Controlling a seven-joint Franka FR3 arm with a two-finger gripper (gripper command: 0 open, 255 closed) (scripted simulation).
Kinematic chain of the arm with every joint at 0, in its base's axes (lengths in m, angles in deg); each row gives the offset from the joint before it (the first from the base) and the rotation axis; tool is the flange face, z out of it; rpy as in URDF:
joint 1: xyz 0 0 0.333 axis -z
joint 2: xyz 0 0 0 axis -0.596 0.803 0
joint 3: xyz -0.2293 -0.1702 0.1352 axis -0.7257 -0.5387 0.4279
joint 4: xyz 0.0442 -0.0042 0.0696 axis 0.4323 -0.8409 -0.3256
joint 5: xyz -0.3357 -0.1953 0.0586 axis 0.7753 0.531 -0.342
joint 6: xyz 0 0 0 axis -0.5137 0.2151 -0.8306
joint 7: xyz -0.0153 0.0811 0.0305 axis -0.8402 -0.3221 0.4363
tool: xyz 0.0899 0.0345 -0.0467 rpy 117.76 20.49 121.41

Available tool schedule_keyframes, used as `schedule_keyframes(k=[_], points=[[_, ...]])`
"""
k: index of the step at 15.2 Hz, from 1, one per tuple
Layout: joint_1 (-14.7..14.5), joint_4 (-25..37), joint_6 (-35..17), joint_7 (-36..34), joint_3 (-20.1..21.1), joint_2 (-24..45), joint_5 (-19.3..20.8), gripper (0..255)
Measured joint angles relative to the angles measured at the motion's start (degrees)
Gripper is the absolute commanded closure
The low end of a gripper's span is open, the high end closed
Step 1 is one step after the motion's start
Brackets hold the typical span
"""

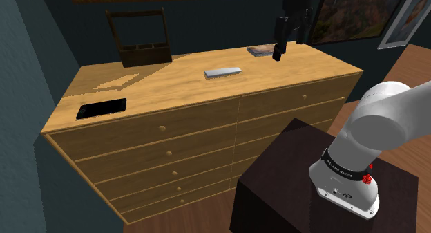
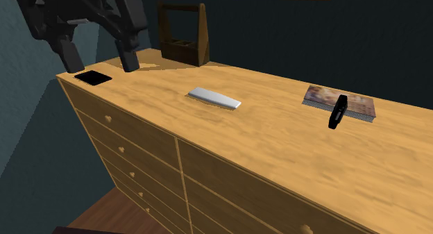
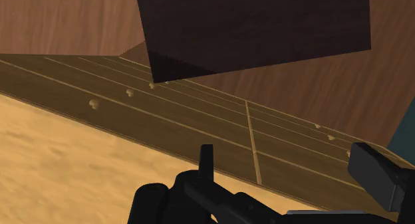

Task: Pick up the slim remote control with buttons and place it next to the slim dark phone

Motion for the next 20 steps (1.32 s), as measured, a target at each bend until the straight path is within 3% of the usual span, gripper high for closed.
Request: schedule_keyframes(k=[3, 13, 20], points=[[-0.2, 0.0, -1.7, 3.0, -1.6, 1.4, 1.1, 0], [-2.6, 0.8, -17.3, 27.5, -13.4, 14.6, 6.4, 0], [-5.2, 7.8, -26.5, 45.1, -19.5, 29.0, 4.3, 0]])
